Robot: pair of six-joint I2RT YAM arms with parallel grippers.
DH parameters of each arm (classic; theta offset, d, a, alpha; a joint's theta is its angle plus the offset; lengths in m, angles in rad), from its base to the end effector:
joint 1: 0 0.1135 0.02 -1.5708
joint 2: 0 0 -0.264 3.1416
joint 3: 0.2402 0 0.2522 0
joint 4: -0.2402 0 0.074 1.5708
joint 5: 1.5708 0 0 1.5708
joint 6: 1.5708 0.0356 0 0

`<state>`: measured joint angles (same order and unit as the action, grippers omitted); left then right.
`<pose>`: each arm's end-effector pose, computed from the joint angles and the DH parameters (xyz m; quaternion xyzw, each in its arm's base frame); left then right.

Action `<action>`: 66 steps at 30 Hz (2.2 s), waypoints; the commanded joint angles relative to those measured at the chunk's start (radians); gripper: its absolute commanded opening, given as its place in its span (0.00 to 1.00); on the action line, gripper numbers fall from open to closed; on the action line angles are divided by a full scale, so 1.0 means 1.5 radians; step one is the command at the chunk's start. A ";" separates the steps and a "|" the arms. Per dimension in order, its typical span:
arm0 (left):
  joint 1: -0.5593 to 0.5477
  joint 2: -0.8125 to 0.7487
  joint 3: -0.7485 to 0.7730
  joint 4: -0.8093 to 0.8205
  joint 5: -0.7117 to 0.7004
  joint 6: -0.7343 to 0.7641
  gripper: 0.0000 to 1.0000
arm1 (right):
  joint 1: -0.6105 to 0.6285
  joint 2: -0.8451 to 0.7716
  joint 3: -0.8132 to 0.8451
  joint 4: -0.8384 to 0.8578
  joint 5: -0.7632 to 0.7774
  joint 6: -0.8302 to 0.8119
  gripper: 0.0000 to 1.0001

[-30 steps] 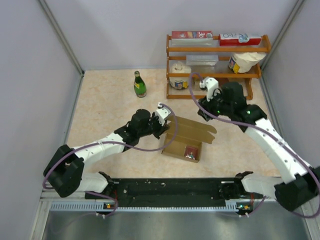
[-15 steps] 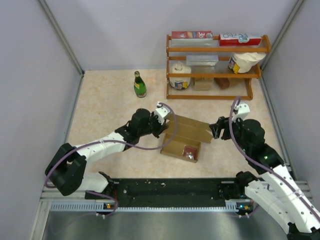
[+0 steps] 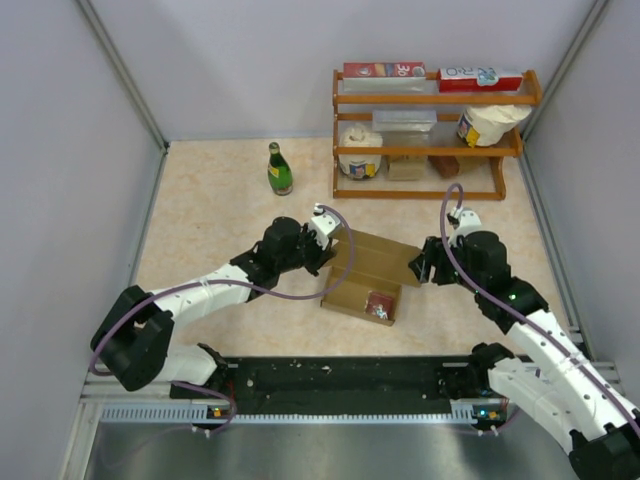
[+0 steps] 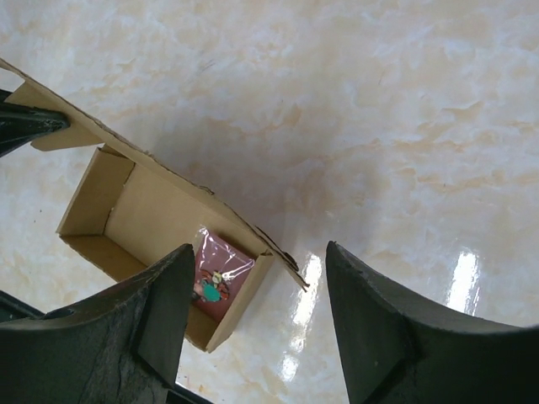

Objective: Fold the paper box

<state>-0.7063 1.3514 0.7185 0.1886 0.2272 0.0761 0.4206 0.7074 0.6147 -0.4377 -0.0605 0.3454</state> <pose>0.2182 -0.1967 0.2279 0.3763 0.7535 -0.2555 0.4747 0.1482 0.0686 0.2667 -0.0476 0.8661 0.2100 0.4510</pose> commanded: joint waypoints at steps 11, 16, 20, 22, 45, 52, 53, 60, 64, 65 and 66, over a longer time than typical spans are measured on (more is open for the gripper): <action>0.005 0.009 0.026 0.020 0.008 -0.008 0.00 | -0.029 0.037 -0.019 0.022 -0.050 0.002 0.47; 0.005 0.011 0.027 0.019 0.011 -0.009 0.00 | -0.030 0.046 -0.022 0.027 -0.037 -0.009 0.47; 0.004 0.013 0.027 0.019 0.013 -0.009 0.00 | -0.029 0.058 -0.030 0.048 -0.043 -0.020 0.46; 0.005 0.013 0.027 0.018 0.012 -0.010 0.00 | -0.029 0.063 -0.033 0.061 -0.044 -0.025 0.46; 0.005 0.056 0.090 -0.026 -0.003 -0.098 0.00 | -0.030 0.024 -0.063 0.117 -0.074 -0.032 0.14; 0.003 0.069 0.105 -0.021 -0.048 -0.170 0.00 | -0.030 0.044 -0.051 0.169 -0.042 -0.004 0.09; 0.000 0.070 0.108 -0.020 -0.054 -0.176 0.00 | -0.029 0.053 -0.044 0.175 -0.035 -0.001 0.08; -0.030 0.086 0.126 -0.022 -0.165 -0.192 0.00 | -0.007 0.123 -0.003 0.208 0.015 0.015 0.07; -0.057 0.090 0.127 -0.009 -0.235 -0.186 0.00 | 0.030 0.156 0.012 0.230 0.079 0.013 0.07; -0.062 0.089 0.128 -0.006 -0.247 -0.186 0.00 | 0.041 0.161 0.015 0.240 0.096 0.013 0.08; -0.064 0.090 0.128 -0.003 -0.262 -0.186 0.00 | 0.048 0.166 0.016 0.251 0.107 0.011 0.08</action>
<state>-0.7731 1.4822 0.8661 0.1261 -0.0505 -0.1875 0.4408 0.9360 0.5770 -0.1741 -0.0021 0.3523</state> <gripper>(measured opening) 0.013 0.074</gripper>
